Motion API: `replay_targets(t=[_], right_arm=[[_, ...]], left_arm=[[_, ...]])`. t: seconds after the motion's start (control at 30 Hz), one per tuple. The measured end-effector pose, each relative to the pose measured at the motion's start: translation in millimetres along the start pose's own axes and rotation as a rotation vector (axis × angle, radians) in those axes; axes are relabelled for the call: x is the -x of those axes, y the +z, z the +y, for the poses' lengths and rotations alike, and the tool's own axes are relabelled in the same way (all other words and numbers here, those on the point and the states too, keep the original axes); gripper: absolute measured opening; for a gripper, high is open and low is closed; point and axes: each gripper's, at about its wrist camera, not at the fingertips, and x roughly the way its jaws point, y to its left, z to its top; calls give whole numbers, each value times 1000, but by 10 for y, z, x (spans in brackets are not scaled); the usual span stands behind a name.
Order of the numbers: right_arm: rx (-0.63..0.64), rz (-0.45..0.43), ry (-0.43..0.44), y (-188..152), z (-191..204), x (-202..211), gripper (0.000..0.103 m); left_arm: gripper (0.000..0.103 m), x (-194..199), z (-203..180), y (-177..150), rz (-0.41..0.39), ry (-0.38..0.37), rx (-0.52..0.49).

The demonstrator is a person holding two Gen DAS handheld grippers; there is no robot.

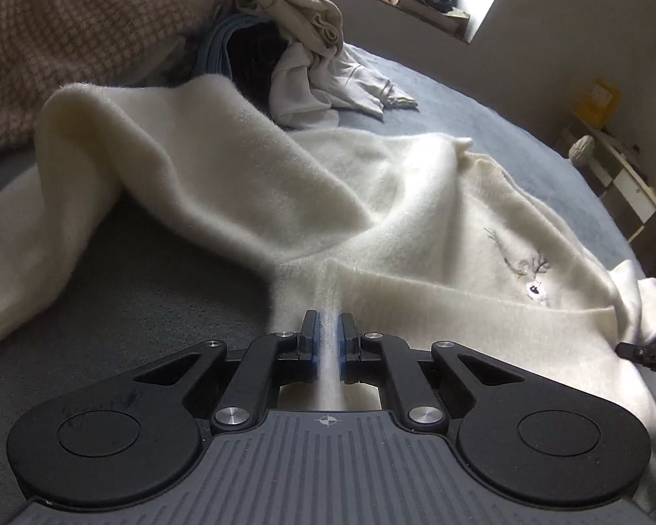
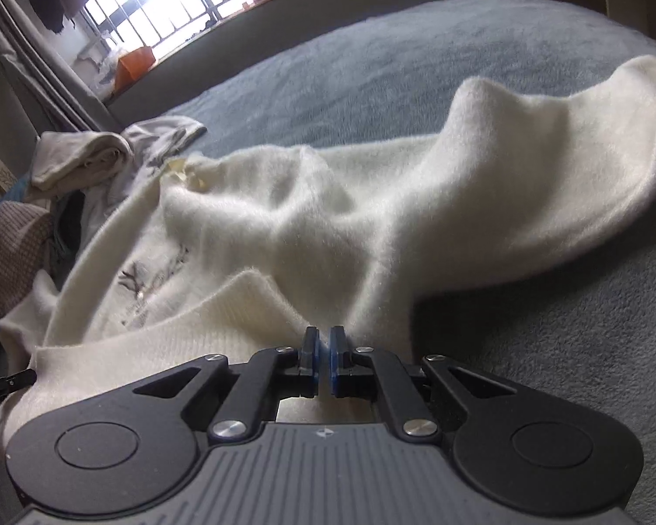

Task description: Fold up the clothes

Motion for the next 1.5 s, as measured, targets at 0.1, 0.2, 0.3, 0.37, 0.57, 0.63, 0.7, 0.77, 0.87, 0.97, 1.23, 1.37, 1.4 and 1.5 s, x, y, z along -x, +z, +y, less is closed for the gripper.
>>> replay_targets(t=[0.1, 0.2, 0.3, 0.37, 0.57, 0.63, 0.7, 0.77, 0.87, 0.97, 1.23, 1.37, 1.4, 1.5], right_arm=[[42, 13, 25, 51, 57, 2, 6], [39, 25, 90, 142, 56, 25, 8], [28, 35, 124, 235, 60, 1, 27], [28, 67, 141, 285, 62, -73, 44], [32, 152, 146, 310, 47, -300, 50], [7, 174, 183, 334, 12, -320, 50], [-7, 197, 222, 357, -5, -318, 40], [-8, 213, 221, 368, -13, -334, 28], [-10, 238, 220, 385, -24, -359, 27], [-26, 258, 227, 404, -50, -381, 30], [-75, 281, 227, 400, -97, -413, 34], [-27, 279, 196, 403, -5, -450, 19], [-5, 272, 188, 402, 33, -440, 13], [-6, 253, 179, 395, 104, -361, 10]], left_arm=[[6, -7, 0, -8, -8, -2, 7], [6, -30, -1, 7, -3, -2, 5], [6, -36, -8, 27, 2, 1, -2], [6, -38, -10, 31, 5, 2, -9], [8, -36, 14, 37, 17, -15, -6], [10, -26, 38, 45, 24, -31, 7], [12, -19, 68, 55, 35, -46, 28], [15, -14, 84, 72, 44, -59, 39], [29, -5, 85, 91, 55, -81, 44], [37, -20, 51, 98, 67, -87, 24], [38, -146, 6, 134, 83, -65, 1], [26, -144, -75, 136, 78, -39, -34], [22, -129, -104, 139, 73, -31, -46], [9, -43, -123, 189, 59, -38, -19]])
